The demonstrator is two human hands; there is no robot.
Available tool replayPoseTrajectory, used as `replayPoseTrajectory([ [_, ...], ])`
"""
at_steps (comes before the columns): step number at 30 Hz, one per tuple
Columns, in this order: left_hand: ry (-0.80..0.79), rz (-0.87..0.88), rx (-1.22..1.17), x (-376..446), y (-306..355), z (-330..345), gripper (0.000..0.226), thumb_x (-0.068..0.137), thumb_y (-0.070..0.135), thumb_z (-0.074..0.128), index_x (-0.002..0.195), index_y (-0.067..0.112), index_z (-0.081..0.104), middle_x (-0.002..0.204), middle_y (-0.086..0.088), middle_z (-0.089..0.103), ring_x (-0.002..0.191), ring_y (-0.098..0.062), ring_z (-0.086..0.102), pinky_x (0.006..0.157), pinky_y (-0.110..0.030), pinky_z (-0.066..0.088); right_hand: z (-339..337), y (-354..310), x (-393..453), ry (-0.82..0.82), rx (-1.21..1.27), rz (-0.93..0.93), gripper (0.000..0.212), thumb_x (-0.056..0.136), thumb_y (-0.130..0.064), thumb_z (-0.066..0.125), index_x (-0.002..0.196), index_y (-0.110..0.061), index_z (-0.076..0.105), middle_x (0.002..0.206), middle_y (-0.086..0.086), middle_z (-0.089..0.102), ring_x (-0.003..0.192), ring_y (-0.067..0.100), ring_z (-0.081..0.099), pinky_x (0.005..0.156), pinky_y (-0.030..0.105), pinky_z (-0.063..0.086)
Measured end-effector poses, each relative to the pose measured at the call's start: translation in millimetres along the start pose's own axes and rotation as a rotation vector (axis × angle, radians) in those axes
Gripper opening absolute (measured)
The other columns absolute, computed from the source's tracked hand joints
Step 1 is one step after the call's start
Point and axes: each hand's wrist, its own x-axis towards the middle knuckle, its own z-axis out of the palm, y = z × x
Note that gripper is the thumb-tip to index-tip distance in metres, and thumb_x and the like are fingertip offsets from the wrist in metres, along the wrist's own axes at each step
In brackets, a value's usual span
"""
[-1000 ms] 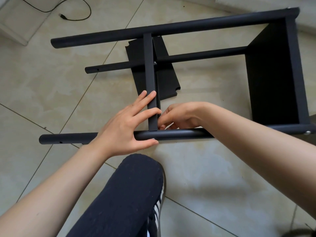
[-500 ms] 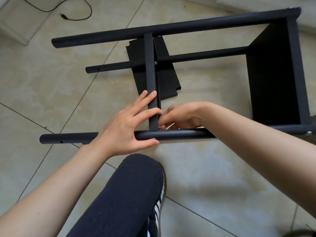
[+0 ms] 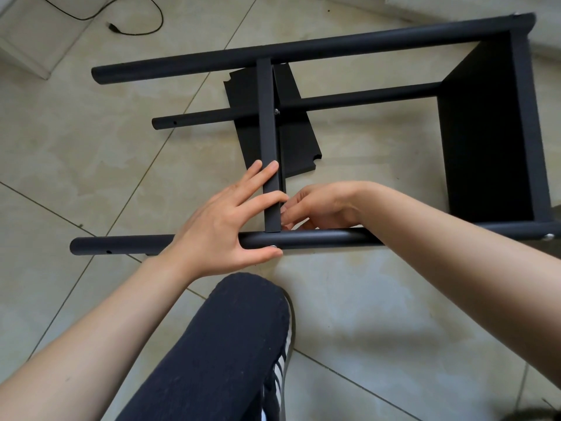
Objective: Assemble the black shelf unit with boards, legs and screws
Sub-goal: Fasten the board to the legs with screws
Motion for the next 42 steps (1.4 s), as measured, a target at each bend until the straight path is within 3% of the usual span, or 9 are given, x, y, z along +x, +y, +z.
replayPoseTrajectory([
  [3,0.007,0.007,-0.001,-0.3,-0.9,0.8,0.071,0.082,0.062,0.064,0.144,0.03,0.049,0.169,0.009,0.013,0.156,-0.013,0.007,0.111,-0.04,0.037,1.7,0.2,0.1,-0.002,0.017,-0.004,0.006,0.098,-0.011,0.052,0.102,-0.008,0.055,0.076,0.003,0.059,0.069,0.009,0.063,0.07,0.022,0.052],
  [8,0.004,0.003,0.018,-1.0,0.0,1.4,0.074,0.083,0.063,0.062,0.148,0.031,0.044,0.17,0.008,0.011,0.156,-0.013,0.007,0.112,-0.04,0.034,4.7,-0.7,2.7,0.067,-0.025,0.035,0.023,0.093,-0.009,0.057,0.07,-0.008,0.058,0.075,0.006,0.059,0.073,0.017,0.059,0.072,0.027,0.05],
  [13,-0.037,-0.029,0.14,-6.1,6.4,-3.9,0.08,0.086,0.068,0.055,0.155,0.032,0.036,0.17,0.007,0.01,0.157,-0.016,0.002,0.123,-0.046,0.02,8.6,-0.7,-1.1,0.141,-0.077,0.024,0.012,0.092,-0.014,0.061,0.08,-0.011,0.064,0.085,0.008,0.061,0.073,0.018,0.059,0.071,0.027,0.049],
  [18,0.13,-0.131,0.187,-20.7,25.8,-3.3,0.071,0.088,0.05,0.065,0.15,0.02,0.048,0.157,0.0,0.043,0.154,-0.024,0.022,0.119,-0.048,0.028,1.5,-2.5,-21.0,0.148,-0.103,-0.095,0.027,0.095,-0.015,0.061,0.071,-0.021,0.07,0.073,-0.004,0.066,0.072,0.011,0.059,0.057,0.016,0.045],
  [22,0.296,-0.225,0.119,-42.6,26.1,-0.3,0.042,0.086,0.021,0.08,0.125,0.009,0.071,0.128,-0.002,0.069,0.138,-0.025,0.049,0.104,-0.051,0.05,-0.4,-9.5,-37.0,0.188,-0.274,-0.134,0.008,0.092,-0.025,0.068,0.096,-0.025,0.075,0.09,-0.009,0.074,0.084,0.007,0.065,0.08,0.023,0.052],
  [26,0.49,-0.272,0.049,-60.0,31.8,-1.2,0.028,0.082,0.006,0.08,0.11,0.006,0.076,0.109,-0.001,0.074,0.113,-0.015,0.063,0.103,-0.024,0.046,14.0,-12.5,-47.6,0.283,-0.515,-0.13,0.037,0.09,-0.031,0.069,0.126,-0.021,0.066,0.103,-0.014,0.065,0.089,-0.001,0.06,0.079,0.014,0.043],
  [30,0.69,-0.507,-0.205,-69.6,52.4,-4.1,0.01,0.086,0.007,0.077,0.092,0.015,0.077,0.088,0.009,0.074,0.087,-0.006,0.068,0.084,-0.013,0.05,30.1,-12.9,-57.2,0.423,-0.61,-0.173,0.036,0.093,-0.031,0.065,0.127,-0.016,0.066,0.106,-0.006,0.066,0.088,0.006,0.061,0.067,0.008,0.042],
  [33,0.744,-0.813,-0.544,-68.7,67.8,-3.4,0.01,0.09,0.011,0.074,0.087,0.02,0.075,0.078,0.007,0.075,0.077,-0.01,0.073,0.074,-0.02,0.056,40.5,-7.6,-64.2,0.525,-0.649,-0.151,0.029,0.094,-0.033,0.063,0.114,-0.014,0.072,0.105,0.003,0.072,0.091,0.017,0.064,0.075,0.024,0.048],
  [42,0.785,-1.212,-1.265,-42.8,70.9,1.6,0.037,0.098,0.02,0.065,0.124,-0.002,0.051,0.107,-0.021,0.072,0.087,-0.029,0.077,0.077,-0.039,0.062,48.3,6.2,-75.1,0.599,-0.53,-0.218,0.028,0.091,-0.021,0.069,0.118,-0.018,0.067,0.114,0.005,0.071,0.095,0.017,0.067,0.084,0.025,0.053],
])
